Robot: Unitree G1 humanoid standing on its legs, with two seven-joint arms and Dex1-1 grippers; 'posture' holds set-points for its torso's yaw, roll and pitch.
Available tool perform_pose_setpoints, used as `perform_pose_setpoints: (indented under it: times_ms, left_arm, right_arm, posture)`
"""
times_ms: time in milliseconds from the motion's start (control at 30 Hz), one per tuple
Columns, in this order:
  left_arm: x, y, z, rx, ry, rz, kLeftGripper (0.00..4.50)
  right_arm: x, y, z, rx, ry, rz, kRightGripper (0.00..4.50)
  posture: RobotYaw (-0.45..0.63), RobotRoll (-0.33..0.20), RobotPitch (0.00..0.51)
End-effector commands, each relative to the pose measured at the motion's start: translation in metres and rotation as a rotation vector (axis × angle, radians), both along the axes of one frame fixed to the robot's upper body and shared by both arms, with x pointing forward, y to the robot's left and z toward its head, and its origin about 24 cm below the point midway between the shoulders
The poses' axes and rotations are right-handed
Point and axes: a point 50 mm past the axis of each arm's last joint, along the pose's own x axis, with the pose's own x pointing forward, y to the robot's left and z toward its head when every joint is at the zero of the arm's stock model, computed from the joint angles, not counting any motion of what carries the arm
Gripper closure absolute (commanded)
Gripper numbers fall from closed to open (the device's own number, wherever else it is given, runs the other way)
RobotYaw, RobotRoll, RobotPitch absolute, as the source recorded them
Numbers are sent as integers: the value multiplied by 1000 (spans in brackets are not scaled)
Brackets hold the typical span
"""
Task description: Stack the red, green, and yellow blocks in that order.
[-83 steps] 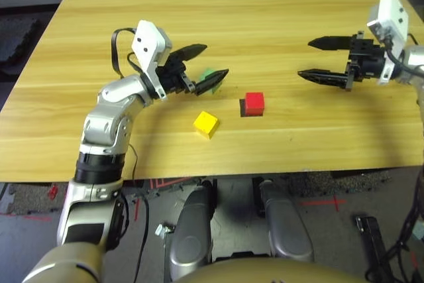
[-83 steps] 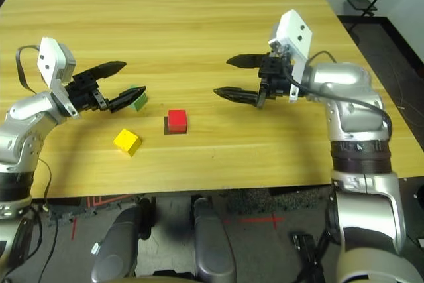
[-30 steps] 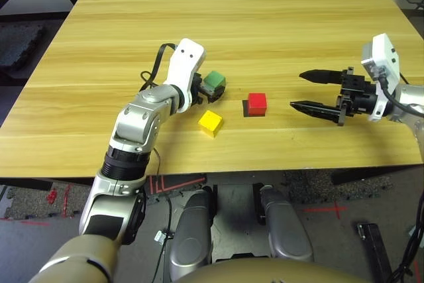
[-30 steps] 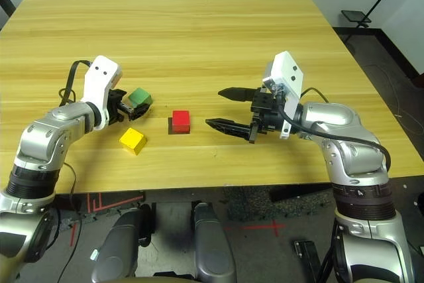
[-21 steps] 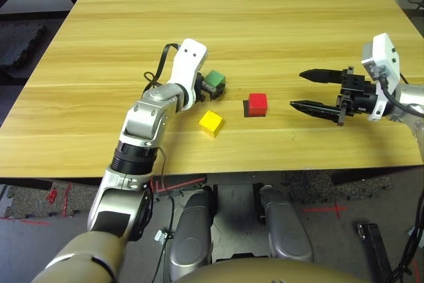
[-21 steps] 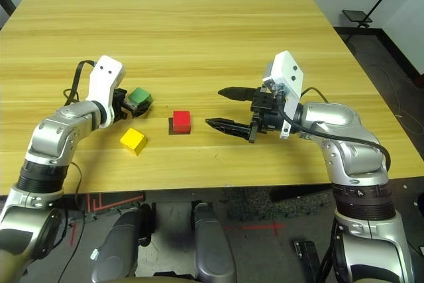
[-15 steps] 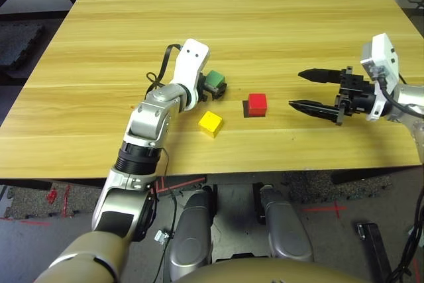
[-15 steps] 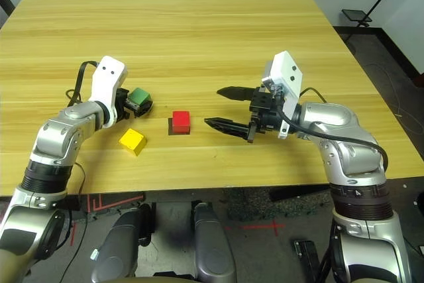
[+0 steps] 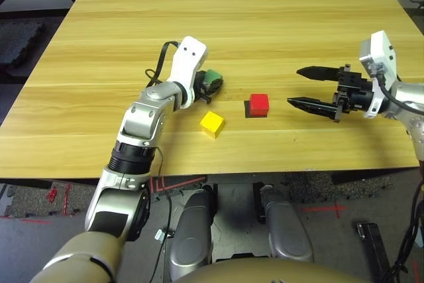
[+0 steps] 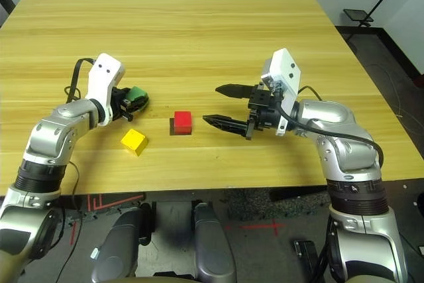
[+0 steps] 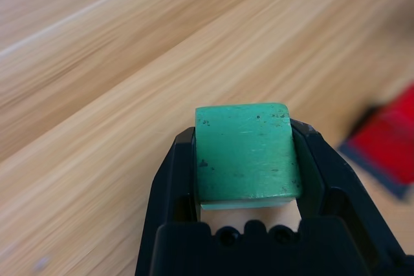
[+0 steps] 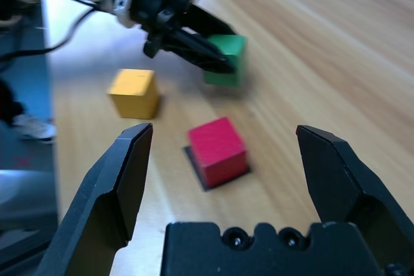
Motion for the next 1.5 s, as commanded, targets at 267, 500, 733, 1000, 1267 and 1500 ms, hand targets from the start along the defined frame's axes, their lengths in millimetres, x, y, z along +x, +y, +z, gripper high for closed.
perform_pose_setpoints:
  times_ms: [267, 500, 733, 1000, 1267, 1500]
  left_arm:
    - [-1, -26, 52, -115, -159, -228, 2439]
    - [-13, -41, 50, -43, -114, -340, 2439]
    - [-14, -45, 39, 69, -107, -424, 2439]
    - [-14, -56, 43, 68, -122, -474, 2439]
    - [-13, -55, 34, 116, -135, -549, 2439]
    - [-6, -52, 27, 146, -161, -597, 2439]
  right_arm:
    - [-5, -22, -1, -65, 55, 63, 0]
    - [-8, -31, 5, -98, 65, 81, 0]
    - [-8, -34, 0, -124, 30, 88, 0]
    - [-3, -36, -2, -138, 26, 84, 0]
    - [-4, -34, -4, -132, 26, 87, 0]
    - [-4, -32, -3, -127, 25, 92, 0]
  posture:
    - [216, 105, 210]
    - [213, 112, 216]
    - [214, 117, 224]
    - [215, 118, 233]
    - [206, 120, 240]
    - [199, 115, 243]
